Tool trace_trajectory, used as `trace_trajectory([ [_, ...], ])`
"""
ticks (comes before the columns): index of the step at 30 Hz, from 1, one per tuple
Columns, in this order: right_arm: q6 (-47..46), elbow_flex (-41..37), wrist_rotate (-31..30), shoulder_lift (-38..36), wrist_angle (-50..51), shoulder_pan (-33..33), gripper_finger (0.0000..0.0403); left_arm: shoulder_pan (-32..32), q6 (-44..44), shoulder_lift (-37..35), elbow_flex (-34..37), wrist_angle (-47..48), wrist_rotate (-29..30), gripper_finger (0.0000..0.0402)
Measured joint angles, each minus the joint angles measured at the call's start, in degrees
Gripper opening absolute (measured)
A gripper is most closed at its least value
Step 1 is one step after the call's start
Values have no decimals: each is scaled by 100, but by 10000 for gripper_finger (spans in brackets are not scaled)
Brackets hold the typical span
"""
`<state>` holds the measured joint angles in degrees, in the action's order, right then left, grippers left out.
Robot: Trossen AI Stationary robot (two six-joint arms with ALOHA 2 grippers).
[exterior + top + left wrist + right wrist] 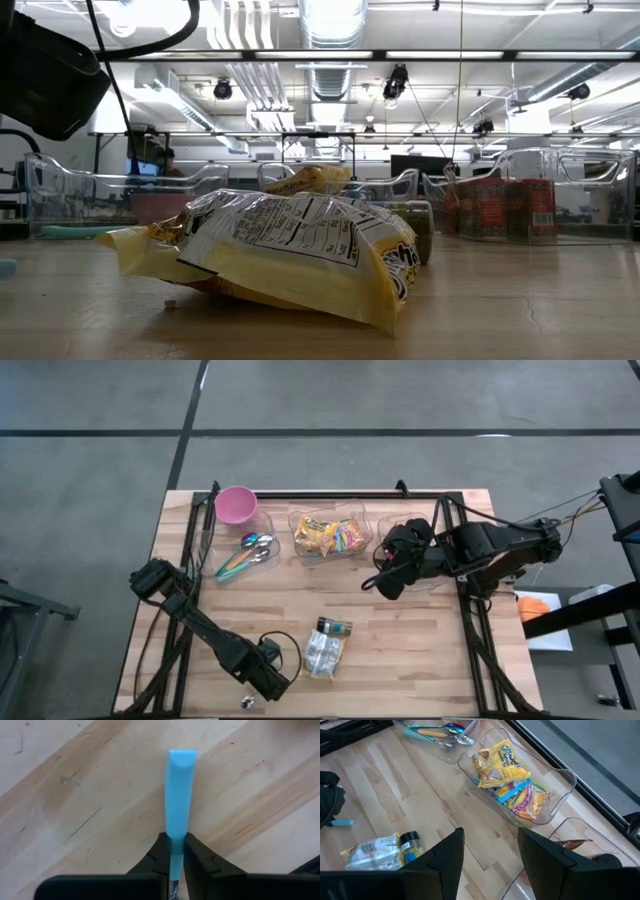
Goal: Pick & Place Food Item
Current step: Put the blue spoon into the left transparent bin
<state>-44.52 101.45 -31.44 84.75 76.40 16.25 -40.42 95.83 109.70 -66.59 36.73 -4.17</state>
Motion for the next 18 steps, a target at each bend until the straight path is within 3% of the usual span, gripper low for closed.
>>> trace_trajectory([
  [18, 125, 0, 11, 0, 4, 0, 182, 102, 7, -931, 28, 786, 624, 27],
])
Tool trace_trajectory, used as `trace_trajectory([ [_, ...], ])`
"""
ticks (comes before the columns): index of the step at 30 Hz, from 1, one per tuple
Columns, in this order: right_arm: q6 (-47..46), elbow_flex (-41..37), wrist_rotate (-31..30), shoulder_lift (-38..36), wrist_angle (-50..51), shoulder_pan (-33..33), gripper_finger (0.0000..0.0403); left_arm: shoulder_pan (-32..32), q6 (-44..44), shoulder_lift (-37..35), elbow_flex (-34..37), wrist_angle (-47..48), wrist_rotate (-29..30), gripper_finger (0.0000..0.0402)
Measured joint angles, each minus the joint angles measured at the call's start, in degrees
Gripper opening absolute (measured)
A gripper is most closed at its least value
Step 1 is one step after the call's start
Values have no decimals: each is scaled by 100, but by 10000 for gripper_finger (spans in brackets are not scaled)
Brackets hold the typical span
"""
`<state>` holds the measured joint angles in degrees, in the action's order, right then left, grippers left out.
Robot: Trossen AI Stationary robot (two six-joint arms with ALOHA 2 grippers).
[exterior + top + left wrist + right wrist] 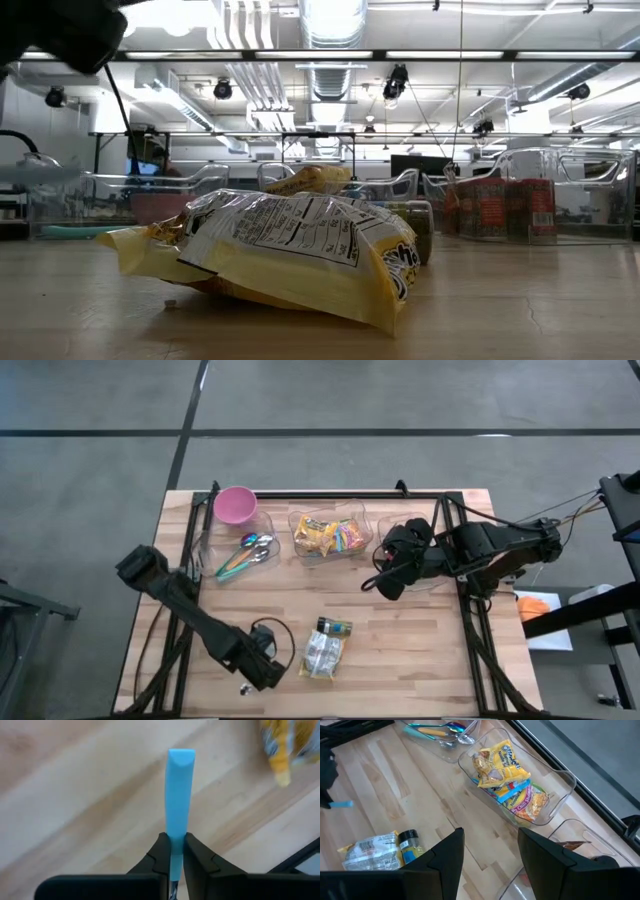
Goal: Pick & Place Food Item
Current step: Put the blue spoon into the left transparent bin
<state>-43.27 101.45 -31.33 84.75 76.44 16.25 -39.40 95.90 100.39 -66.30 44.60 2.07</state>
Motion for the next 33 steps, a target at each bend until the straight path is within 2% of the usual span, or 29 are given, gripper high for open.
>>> trace_trajectory([
  [8, 42, 0, -2, 0, -7, 1, 182, 497, -405, -911, 0, 1141, 467, 27],
  [13, 42, 0, -4, 0, -13, 2, 182, 1104, -953, -1474, 0, 1671, 762, 27],
  [23, 40, 0, -11, 0, -24, 0, 182, 3068, -2889, -2471, 0, 1959, 904, 27],
  [33, -42, 0, -17, 24, -87, 0, 182, 5037, -5008, -2852, 0, 2218, 430, 27],
])
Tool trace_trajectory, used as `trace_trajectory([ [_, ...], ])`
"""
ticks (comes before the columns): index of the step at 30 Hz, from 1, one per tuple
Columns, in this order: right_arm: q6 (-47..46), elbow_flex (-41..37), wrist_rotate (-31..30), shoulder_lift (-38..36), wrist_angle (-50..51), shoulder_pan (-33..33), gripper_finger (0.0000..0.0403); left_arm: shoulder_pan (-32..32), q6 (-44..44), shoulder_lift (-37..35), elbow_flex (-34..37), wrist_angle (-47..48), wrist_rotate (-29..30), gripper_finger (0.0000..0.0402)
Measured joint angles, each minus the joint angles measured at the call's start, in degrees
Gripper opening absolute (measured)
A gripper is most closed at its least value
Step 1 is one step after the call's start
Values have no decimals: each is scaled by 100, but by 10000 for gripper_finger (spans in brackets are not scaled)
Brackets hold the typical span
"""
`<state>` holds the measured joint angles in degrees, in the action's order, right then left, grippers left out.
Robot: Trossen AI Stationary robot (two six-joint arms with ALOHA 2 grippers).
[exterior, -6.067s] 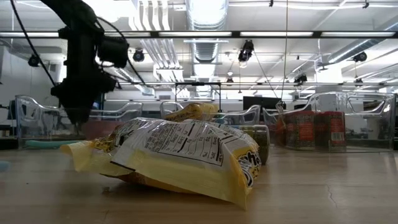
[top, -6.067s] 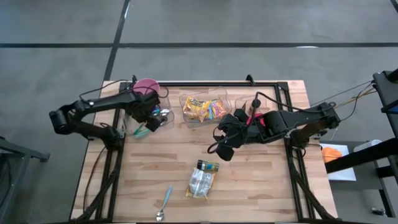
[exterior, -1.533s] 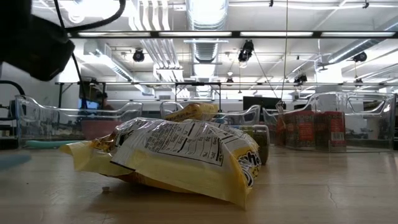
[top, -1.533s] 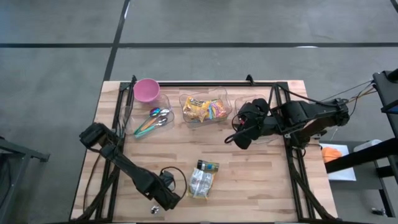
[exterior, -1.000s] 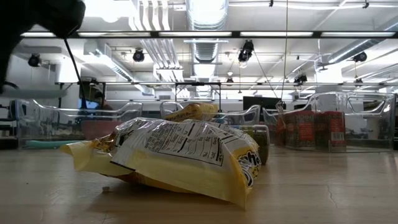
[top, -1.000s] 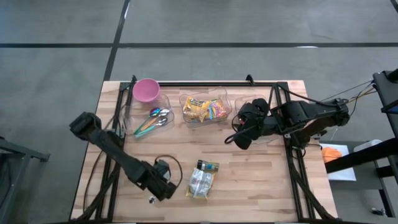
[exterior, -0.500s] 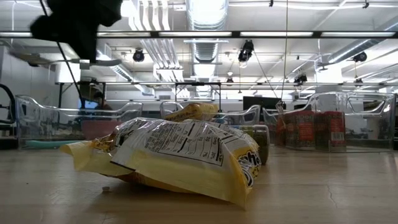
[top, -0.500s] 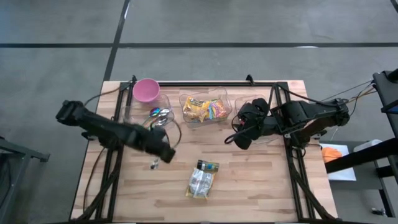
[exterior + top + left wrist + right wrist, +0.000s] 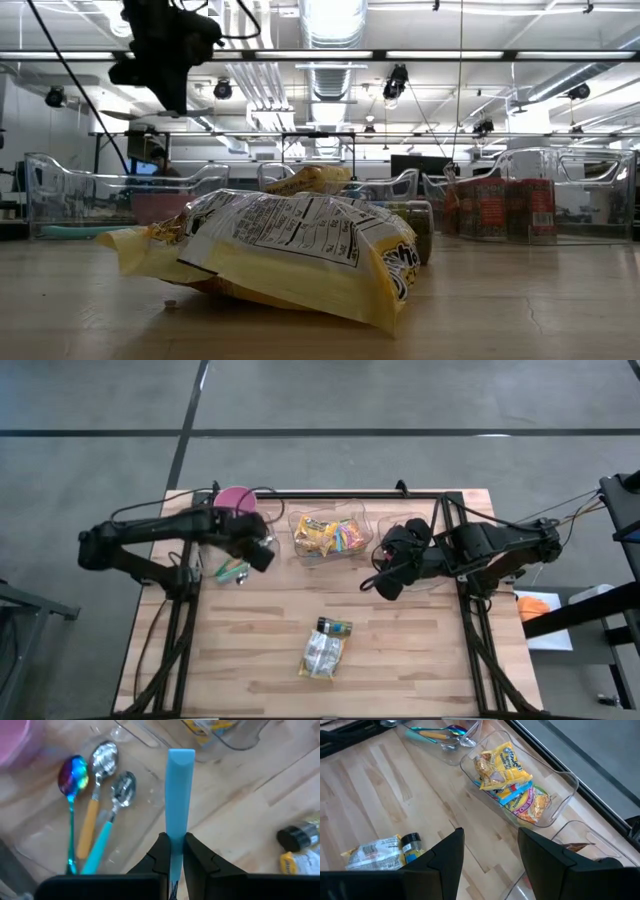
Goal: Pick & Place Food Item
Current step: Put the blue spoon into the left transparent bin
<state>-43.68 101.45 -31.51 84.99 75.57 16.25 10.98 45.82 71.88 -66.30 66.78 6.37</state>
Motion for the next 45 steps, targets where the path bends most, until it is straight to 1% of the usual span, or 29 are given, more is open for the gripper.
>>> trace_trajectory([
  [6, 13, 0, -6, 35, -53, 0, 182, 749, -1068, 0, 0, 98, -130, 27],
  [15, -10, 0, -4, 38, -101, 0, 182, 1441, -2298, 0, 0, 472, -192, 27],
  [21, -56, 0, -6, 38, -115, 0, 182, 1743, -2816, 0, 151, 482, -201, 27],
  [27, -133, 0, -11, 39, -148, -2, 182, 2067, -2992, 0, 689, 205, -363, 27],
  [31, -133, 0, -13, 39, -191, -2, 182, 2216, -3197, 16, 903, -78, -556, 27],
  [34, -129, 0, -13, 37, -318, -2, 182, 2283, -3330, 204, 929, -95, -560, 27],
  [38, -88, 0, -13, 39, -457, -2, 182, 2293, -3536, 683, 904, -110, -478, 27],
  [42, -92, 0, -11, 39, -455, -2, 182, 2293, -3625, 1107, 855, -140, -439, 27],
  [45, -91, 0, -3, 39, -453, -2, 182, 2287, -3830, 1289, 855, -181, -429, 27],
])
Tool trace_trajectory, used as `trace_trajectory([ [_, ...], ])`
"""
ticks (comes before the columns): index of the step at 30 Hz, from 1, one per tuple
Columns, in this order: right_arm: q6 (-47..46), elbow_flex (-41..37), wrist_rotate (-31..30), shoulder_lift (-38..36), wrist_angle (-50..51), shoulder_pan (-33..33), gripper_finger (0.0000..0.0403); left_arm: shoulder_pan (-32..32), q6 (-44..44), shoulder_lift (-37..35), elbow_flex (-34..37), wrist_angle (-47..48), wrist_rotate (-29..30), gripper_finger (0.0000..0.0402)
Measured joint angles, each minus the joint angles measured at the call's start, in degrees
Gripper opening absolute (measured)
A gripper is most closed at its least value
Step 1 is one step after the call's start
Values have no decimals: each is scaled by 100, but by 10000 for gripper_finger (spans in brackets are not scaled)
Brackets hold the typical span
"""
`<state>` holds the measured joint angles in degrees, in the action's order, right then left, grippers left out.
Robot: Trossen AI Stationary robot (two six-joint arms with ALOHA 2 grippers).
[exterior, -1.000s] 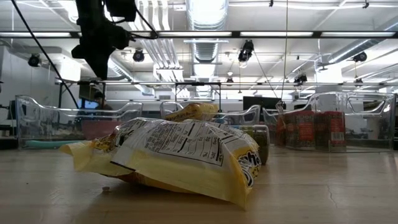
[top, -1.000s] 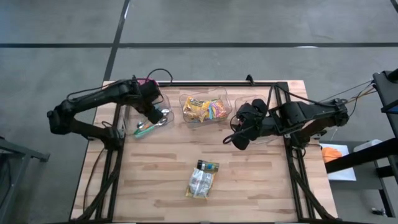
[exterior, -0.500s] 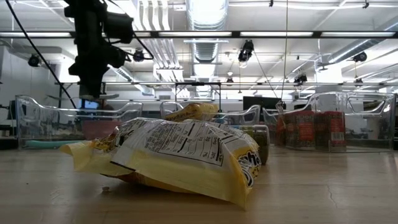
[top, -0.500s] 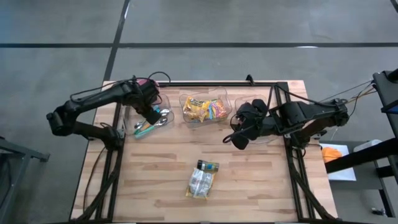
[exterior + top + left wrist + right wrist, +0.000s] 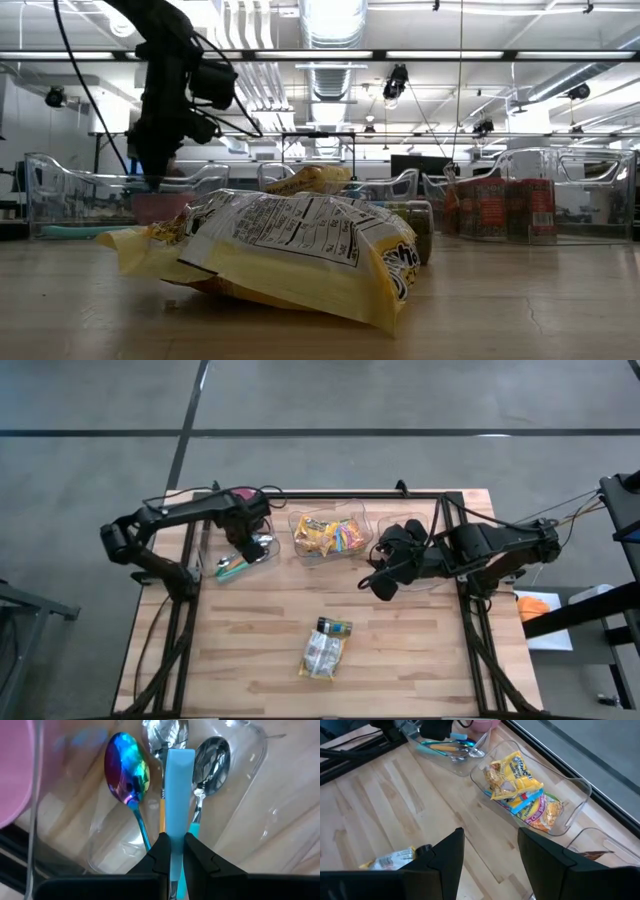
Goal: Pick & Place Food Item
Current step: Put the blue spoon into the left transparent bin
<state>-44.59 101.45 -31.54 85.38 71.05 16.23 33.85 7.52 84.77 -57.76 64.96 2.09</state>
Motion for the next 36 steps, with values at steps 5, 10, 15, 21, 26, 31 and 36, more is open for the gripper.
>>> trace_trajectory([
  [5, 8, 0, 6, 0, 17, 0, 182, 0, -176, 90, 0, -252, -21, 27],
  [10, 36, 0, 6, 0, 31, 0, 182, -14, -90, 83, 201, -620, -105, 27],
  [15, 34, 0, 8, 0, 35, 0, 182, -198, 261, -21, 804, -1115, -107, 27],
  [21, 51, 0, 6, 0, 35, -2, 182, -328, 640, -416, 1317, -1685, -108, 27],
  [26, 126, 0, 3, 0, 33, -2, 182, -332, 600, -426, 1511, -1680, -176, 27],
  [31, 128, 0, 3, 0, 31, -2, 182, -332, 438, -424, 1487, -1700, -213, 27],
  [36, 123, 0, 2, -1, 27, -2, 182, -332, 314, -387, 1504, -1676, -217, 27],
])
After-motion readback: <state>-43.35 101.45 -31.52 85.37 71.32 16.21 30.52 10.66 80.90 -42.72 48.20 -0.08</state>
